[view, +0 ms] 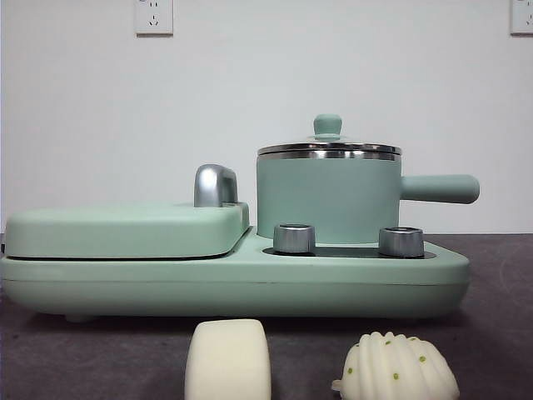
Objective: Put the buns in a small steamer
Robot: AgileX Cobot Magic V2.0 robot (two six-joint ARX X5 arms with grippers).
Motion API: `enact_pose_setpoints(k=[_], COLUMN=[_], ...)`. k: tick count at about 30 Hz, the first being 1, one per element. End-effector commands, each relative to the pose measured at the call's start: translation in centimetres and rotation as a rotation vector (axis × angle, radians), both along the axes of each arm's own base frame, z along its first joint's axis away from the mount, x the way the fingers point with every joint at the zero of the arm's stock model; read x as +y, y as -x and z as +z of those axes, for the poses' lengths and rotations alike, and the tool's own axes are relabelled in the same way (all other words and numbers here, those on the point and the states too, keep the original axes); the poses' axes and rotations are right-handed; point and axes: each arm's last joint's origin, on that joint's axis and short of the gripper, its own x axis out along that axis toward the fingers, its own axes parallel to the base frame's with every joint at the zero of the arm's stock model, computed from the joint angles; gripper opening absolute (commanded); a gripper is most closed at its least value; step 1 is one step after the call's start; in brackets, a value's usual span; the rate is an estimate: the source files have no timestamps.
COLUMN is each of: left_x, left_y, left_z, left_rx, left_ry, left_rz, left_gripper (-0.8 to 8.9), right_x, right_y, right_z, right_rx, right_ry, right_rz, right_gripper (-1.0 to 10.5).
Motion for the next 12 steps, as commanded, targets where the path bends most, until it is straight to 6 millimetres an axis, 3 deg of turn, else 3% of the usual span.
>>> enact_pose_setpoints(k=[1,12], left_x=[-0.2,-1.6], left_y=[-0.3,-3.5], left_z=[2.6,9.6], left_rx=[0.021,0.211], left_ry=[0.008,0.018], left_rz=[-0.045,-0.374], left_gripper=[0.09,0.10], right_x=[0.2,0.9], right_y=[0.5,0.5], right_z=[2.5,9.5], right_rx=[0.007,0.107], right_ry=[-0.011,0.101], right_rz=[0.055,0.368], right_gripper=[0.1,0.1])
